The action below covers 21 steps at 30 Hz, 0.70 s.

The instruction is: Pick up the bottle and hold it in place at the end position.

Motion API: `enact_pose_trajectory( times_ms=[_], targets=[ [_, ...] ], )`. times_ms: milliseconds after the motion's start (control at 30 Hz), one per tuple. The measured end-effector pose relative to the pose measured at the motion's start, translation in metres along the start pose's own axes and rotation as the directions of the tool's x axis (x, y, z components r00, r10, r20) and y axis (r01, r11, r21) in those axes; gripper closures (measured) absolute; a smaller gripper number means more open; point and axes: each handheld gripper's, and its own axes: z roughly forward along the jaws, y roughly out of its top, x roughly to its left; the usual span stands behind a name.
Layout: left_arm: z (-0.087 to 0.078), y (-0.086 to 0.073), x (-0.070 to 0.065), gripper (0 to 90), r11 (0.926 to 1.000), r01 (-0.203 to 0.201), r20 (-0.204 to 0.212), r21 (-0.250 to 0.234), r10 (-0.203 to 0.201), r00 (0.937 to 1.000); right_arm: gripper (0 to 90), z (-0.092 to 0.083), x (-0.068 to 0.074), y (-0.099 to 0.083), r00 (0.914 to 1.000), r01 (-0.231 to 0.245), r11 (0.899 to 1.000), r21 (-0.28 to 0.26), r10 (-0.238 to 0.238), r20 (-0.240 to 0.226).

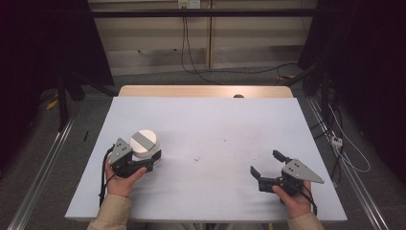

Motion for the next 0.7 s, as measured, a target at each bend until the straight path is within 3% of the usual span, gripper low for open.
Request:
enact_pose_trajectory(
  times_ms=[400,700],
  targets=[
    [0.023,0.011,-0.008,18.5,1.0000,0.008,0.035,0.000,-0.008,0.9993,1.6,0.001,-0.001,0.002,1.0000,0.000,1.000,0.001,0.000,-0.009],
    [0.038,0.018,-0.013,18.6,0.9998,-0.019,0.040,0.010,0.019,0.9990,1.6,0.003,-0.002,0.003,0.9999,-0.005,1.000,-0.002,0.005,-0.015]
  ],
)
